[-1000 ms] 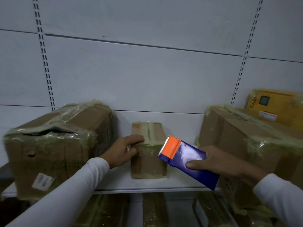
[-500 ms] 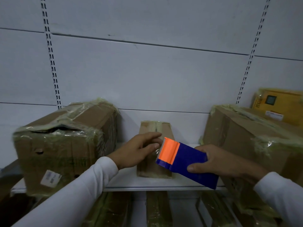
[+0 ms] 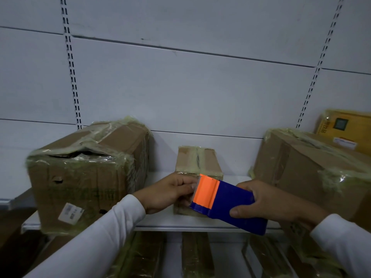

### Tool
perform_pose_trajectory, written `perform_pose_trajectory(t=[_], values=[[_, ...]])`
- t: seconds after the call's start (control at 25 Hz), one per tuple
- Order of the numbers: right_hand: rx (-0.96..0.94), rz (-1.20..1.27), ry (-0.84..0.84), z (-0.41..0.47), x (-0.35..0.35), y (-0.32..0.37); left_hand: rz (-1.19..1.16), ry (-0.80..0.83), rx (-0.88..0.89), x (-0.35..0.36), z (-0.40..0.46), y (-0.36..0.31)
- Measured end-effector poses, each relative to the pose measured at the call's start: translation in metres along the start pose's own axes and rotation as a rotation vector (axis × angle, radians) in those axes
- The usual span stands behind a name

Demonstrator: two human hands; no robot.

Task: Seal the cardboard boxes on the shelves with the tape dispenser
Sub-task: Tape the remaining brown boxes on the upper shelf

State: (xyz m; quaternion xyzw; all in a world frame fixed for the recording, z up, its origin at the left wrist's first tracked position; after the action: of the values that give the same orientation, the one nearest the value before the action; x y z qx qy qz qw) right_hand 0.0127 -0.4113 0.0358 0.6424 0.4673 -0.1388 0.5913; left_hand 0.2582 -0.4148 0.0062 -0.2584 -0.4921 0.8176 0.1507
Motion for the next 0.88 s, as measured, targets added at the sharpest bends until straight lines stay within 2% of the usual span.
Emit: perform_pose_trajectory(t=[0.24,0.48,0.6,0.72,0.88], values=[[-0.039,-0.024,0.023,0.004,0.006,0.007,-0.029,0.020,-0.017,-0.005,-0.007,0.007],[-0.056,0.005,0.096,0.007,0.000,0.011,0.200,-0.059,0.077,-0.016,0.001,0.002],[-0.018,-0.043,0.130,-0.003,-0.022,0.006,0.192,-0.258,0.103,-0.037,-0.007,-0.001],[0.035,-0.111,0.056,-0.008,-0.046,0.003,0.229,-0.499,0.075,-0.049,-0.011,0.002],[0.043,-0.159,0.004,0.007,-0.056,0.017,0.333,-0.726,-0.006,-0.045,0.000,0.013]])
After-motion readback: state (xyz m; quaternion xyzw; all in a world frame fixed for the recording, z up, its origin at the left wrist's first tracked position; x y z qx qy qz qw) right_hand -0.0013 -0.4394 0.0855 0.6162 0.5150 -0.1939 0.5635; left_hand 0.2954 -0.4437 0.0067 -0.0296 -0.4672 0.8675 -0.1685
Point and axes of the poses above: each hand's wrist, its own z-axis towards the middle knuckle, its own x-axis out of the palm, y = z × x, the point moved 2 cm from there along z, towards the middle knuckle, and after that the axes turned 14 degrees about x, right-handed, at the moved point
